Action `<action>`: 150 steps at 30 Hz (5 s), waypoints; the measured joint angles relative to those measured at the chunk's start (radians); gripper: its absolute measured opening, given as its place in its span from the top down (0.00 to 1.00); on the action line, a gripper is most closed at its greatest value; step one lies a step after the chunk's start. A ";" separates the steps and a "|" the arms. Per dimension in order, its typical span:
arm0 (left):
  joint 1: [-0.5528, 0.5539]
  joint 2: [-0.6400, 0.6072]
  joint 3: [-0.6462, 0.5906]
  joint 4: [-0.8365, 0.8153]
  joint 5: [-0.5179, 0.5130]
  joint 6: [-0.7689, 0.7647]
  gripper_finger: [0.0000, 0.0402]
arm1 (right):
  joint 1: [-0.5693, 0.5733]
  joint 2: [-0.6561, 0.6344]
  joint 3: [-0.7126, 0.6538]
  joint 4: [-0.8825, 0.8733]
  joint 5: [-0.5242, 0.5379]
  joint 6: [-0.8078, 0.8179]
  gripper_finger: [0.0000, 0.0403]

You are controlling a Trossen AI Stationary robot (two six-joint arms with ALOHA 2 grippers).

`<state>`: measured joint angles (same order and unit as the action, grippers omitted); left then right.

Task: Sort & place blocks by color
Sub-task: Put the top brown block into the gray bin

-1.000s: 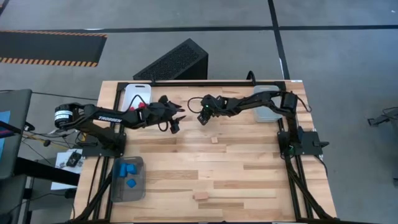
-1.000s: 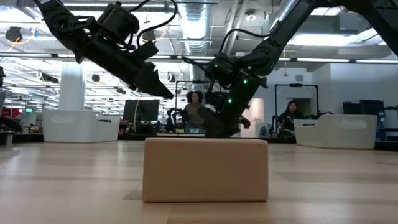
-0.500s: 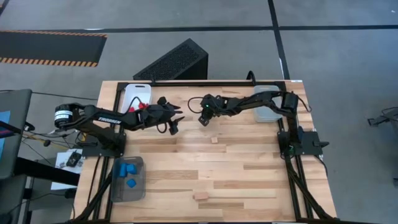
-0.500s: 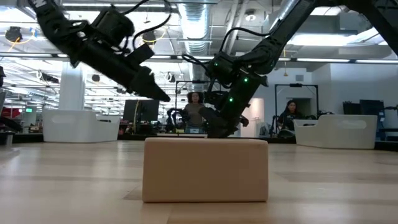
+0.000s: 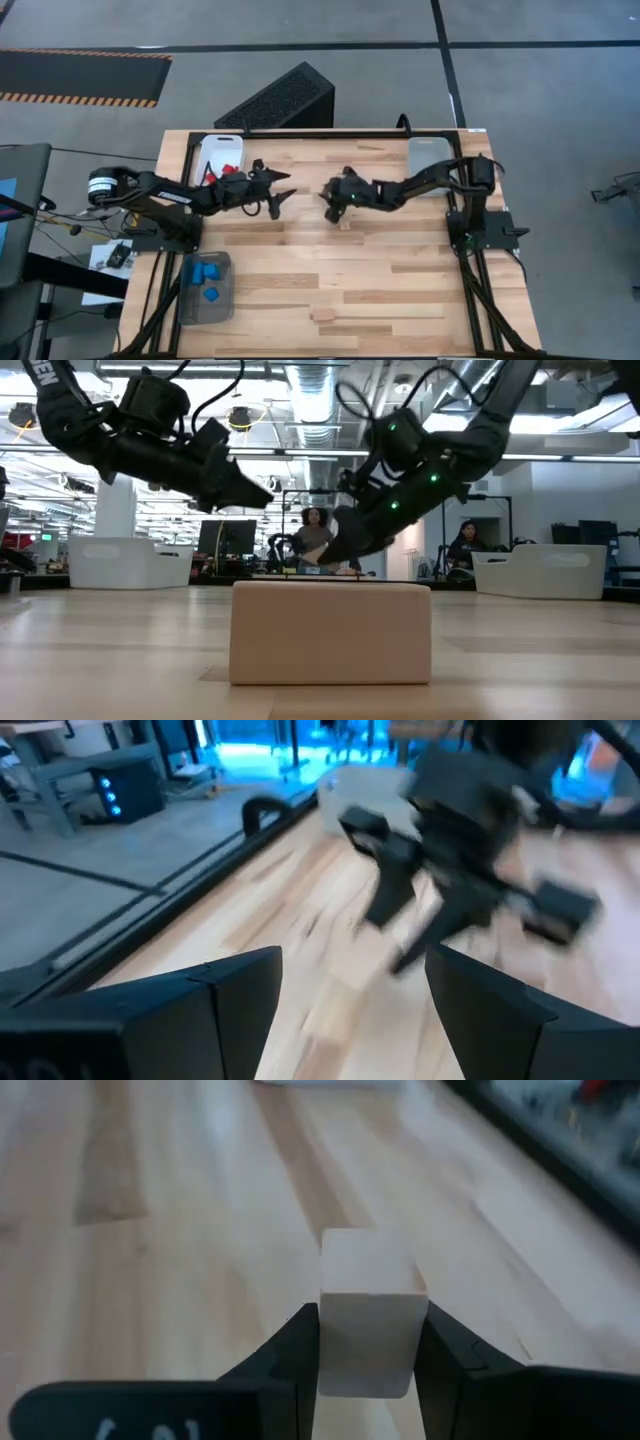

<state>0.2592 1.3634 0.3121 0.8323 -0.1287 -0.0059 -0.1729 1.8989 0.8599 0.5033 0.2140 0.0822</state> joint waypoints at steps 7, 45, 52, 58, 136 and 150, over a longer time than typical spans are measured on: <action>0.000 0.134 0.009 0.208 0.043 -0.153 0.41 | 0.113 -0.002 -0.008 0.099 0.153 -0.249 0.69; 0.039 0.292 0.215 0.148 0.528 -0.236 0.42 | 0.352 -0.004 -0.007 0.138 0.740 -0.437 0.67; 0.056 0.291 0.253 0.106 0.597 -0.224 0.58 | 0.396 -0.004 -0.007 0.133 0.869 -0.506 0.67; 0.070 0.291 0.263 0.098 0.597 -0.227 0.71 | 0.406 -0.015 -0.054 0.125 0.944 -0.506 0.67; 0.053 0.012 0.259 -0.327 0.236 0.102 0.53 | -0.288 -0.947 -0.366 -0.825 0.257 0.303 0.41; -0.023 0.012 0.259 -0.303 0.249 0.129 0.53 | 0.189 -0.692 -0.366 -0.361 0.258 0.328 0.41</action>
<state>0.2366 1.3758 0.5710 0.5297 0.1204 0.1229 0.0163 1.2073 0.4942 0.1424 0.4715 0.4097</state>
